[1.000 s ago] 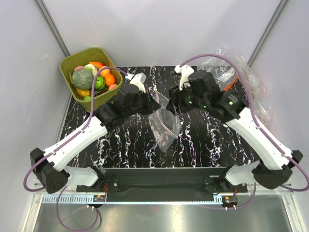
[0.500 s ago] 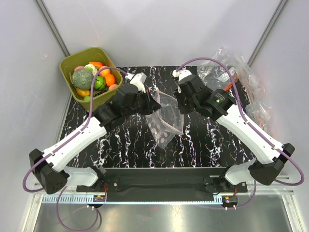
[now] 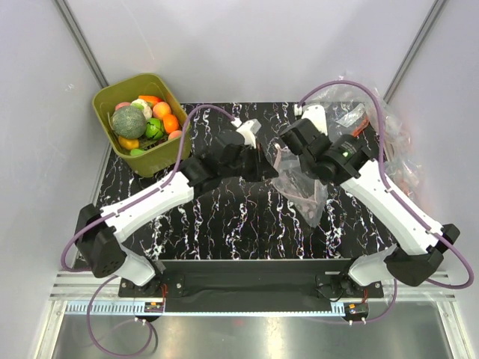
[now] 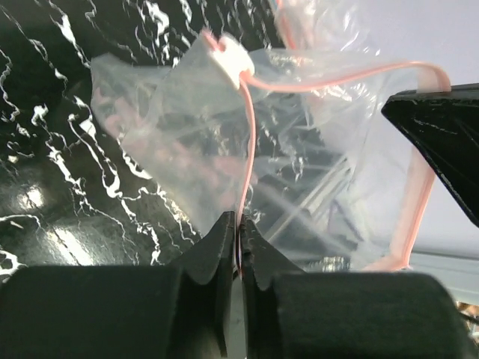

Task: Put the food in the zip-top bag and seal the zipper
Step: Open the zipper of the food storage bag at the center of the board.

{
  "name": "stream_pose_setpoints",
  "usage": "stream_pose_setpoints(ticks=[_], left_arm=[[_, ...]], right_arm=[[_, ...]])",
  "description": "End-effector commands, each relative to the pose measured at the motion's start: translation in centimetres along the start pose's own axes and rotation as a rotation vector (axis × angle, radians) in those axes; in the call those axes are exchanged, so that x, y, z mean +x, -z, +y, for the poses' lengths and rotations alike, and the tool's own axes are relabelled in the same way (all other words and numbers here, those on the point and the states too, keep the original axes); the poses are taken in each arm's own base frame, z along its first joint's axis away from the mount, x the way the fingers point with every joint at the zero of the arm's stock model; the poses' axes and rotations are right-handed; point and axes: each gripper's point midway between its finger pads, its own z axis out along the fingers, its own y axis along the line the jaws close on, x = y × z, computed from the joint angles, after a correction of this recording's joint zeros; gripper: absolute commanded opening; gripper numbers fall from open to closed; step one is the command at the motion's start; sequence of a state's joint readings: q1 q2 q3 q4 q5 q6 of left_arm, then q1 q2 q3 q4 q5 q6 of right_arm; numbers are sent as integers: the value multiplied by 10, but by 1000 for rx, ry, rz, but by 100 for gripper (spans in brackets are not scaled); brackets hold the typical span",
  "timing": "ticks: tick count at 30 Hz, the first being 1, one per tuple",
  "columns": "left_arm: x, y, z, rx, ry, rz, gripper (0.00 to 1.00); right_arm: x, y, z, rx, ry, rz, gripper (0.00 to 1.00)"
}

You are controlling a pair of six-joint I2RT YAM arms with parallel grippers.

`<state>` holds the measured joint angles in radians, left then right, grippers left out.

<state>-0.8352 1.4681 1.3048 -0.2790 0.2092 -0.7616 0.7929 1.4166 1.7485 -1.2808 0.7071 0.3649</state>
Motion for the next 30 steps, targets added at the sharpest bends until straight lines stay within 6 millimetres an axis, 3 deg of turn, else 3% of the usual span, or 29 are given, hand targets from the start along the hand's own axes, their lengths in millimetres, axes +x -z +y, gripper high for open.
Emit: stream_pose_setpoints(ticks=[1,3,5,9,12,19,25,28,30], left_arm=[[0,-6,-3,27,-20,-16,14],[4,-11,14,-16,-25,-32,27],[21,-15,33,-47,-20,-11,39],[34,-18,43,-44,-9,-32,69],[40,-16,41,-41,-17,-44,79],[39,-10,26,-43,-43,-86,82],[38,-16,28,-80,-34,-80,84],[39,-17,47,-164,-37,-94,79],[38,-15,58,-206,-35,-114,69]], right_arm=[[17,-13,-8,102,-1,23,3],[32,-21,-4,111,8,52,1],[36,-27,12,42,-18,54,0],[46,-29,31,-63,-66,41,0],[46,-23,44,-131,-101,22,0],[42,-10,74,-231,-121,-3,0],[43,-3,99,-203,-68,-17,0],[43,-5,98,-158,-54,-14,0],[42,-5,96,-142,-55,-21,0]])
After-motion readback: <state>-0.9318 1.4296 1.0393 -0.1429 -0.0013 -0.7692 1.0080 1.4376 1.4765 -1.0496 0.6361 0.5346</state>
